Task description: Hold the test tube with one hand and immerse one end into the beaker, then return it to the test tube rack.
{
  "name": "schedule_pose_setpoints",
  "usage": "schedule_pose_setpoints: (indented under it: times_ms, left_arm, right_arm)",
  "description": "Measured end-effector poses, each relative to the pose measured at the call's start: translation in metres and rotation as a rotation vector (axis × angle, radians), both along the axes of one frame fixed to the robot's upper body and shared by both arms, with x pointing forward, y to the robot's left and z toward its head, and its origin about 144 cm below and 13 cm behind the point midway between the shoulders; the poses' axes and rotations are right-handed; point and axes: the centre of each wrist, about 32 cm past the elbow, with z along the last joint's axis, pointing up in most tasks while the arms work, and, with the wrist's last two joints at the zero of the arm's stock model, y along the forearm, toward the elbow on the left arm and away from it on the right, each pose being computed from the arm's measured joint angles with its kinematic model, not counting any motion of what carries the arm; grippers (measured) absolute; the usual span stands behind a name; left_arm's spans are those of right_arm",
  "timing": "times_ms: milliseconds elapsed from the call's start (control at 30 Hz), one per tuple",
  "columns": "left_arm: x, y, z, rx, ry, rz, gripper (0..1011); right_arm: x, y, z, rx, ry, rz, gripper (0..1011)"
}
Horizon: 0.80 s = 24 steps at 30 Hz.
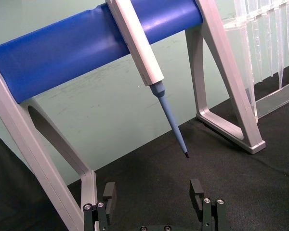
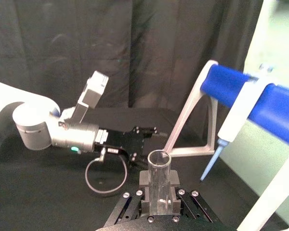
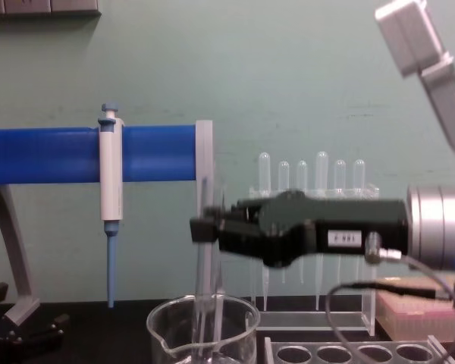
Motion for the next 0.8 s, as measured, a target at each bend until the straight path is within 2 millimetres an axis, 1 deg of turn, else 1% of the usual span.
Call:
schedule_pose_setpoints:
  times_ms: [367, 600, 800]
  left_arm:
    - [0.0, 0.0, 0.0, 0.0, 0.0, 0.0, 1000]
    - [0.0, 0.0, 0.0, 0.0, 0.0, 0.0, 1000]
    - [0.0, 0.0, 0.0, 0.0, 0.0, 0.0, 1000]
  right_arm:
    - [-0.001, -0.01, 0.037, 0.021, -0.042, -0.009, 234]
    - [-0.005, -0.017, 0.054, 0.039, -0.064, -0.01, 234]
    - [-0.008, -0.031, 0.066, 0.04, -0.082, -0.028, 234]
